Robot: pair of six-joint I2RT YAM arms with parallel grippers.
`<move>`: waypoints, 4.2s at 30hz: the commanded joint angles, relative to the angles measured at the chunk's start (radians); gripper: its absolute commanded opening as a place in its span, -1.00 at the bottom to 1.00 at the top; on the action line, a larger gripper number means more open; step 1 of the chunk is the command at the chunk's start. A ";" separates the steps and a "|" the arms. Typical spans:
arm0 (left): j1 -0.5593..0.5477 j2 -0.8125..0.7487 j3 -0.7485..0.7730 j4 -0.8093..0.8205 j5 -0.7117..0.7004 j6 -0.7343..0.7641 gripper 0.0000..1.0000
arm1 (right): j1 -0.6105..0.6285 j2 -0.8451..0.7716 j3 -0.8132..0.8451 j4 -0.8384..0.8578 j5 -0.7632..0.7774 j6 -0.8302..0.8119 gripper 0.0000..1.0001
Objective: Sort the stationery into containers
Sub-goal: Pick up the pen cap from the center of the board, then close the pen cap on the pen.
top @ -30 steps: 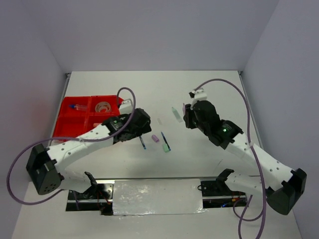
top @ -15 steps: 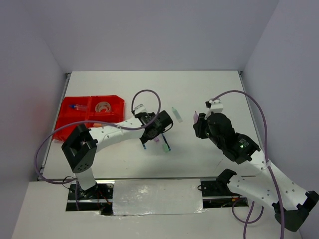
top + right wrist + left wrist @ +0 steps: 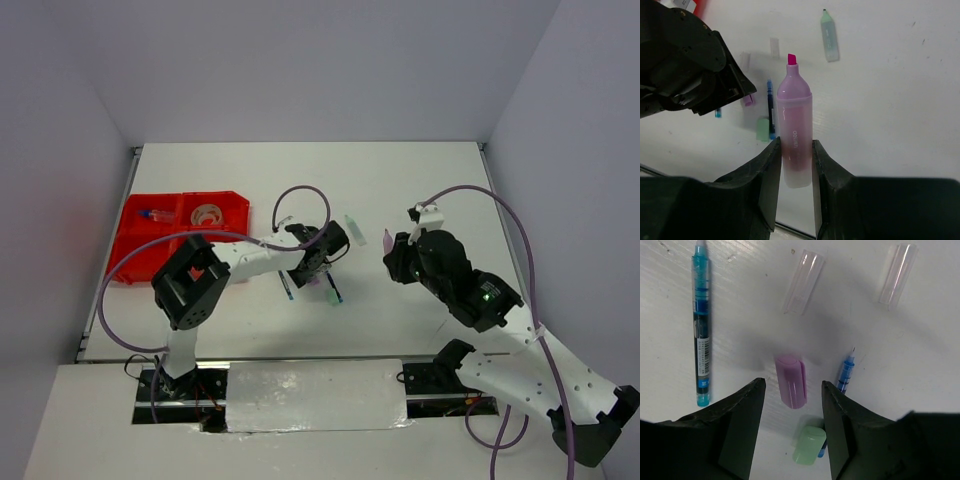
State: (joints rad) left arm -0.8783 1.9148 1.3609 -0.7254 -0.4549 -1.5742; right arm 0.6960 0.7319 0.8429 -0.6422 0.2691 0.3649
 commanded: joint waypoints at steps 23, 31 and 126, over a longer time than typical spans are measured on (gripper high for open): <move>0.027 0.001 -0.129 0.113 0.125 0.065 -1.00 | 0.011 0.000 -0.048 0.076 -0.094 -0.035 -1.00; 0.012 -0.299 -0.248 0.272 0.068 0.198 -1.00 | 0.014 -0.103 -0.212 0.255 -0.339 -0.054 -1.00; -0.126 -1.063 -0.680 1.150 0.268 0.799 -0.61 | 0.468 0.161 -0.028 0.894 0.003 -0.081 -1.00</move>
State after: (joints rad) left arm -0.9749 0.8528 0.6460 0.4568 -0.2691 -0.7830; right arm 1.1625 0.8944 0.7853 0.0349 0.3058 0.3683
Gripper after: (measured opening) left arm 0.381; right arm 0.332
